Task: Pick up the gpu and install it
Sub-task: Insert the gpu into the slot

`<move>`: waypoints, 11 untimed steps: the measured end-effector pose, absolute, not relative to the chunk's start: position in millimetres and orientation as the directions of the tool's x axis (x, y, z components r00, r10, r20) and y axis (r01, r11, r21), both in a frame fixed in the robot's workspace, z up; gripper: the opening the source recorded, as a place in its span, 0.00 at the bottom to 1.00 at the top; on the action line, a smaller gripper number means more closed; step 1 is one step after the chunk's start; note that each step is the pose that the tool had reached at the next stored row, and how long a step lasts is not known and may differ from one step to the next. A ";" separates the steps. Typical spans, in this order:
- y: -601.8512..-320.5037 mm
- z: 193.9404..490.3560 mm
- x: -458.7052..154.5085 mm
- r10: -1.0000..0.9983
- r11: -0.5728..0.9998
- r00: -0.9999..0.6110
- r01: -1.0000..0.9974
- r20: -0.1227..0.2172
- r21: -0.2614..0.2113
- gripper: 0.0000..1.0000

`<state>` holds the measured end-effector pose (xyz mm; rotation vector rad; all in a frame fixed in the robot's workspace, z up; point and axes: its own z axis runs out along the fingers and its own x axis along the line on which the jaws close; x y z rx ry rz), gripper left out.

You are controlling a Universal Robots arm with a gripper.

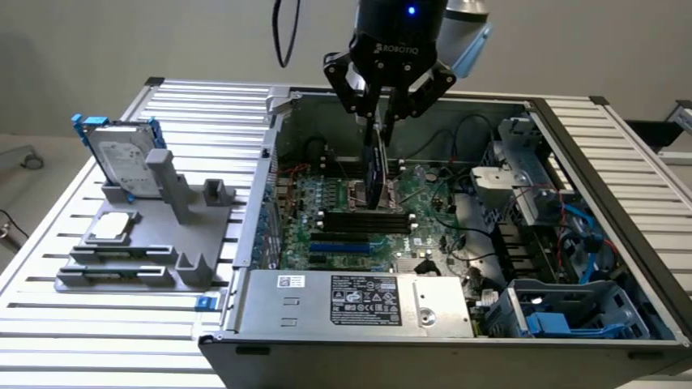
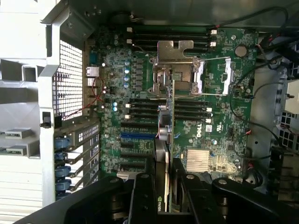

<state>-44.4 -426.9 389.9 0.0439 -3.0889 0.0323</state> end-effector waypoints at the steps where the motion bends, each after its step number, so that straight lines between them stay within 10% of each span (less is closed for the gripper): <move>1: -426.9 389.9 -44.4 -0.028 0.999 -0.998 -0.029 0.053 -0.020 0.26; 11: -426.9 386.1 -44.4 -0.078 0.997 -0.996 -0.079 0.051 -0.019 0.26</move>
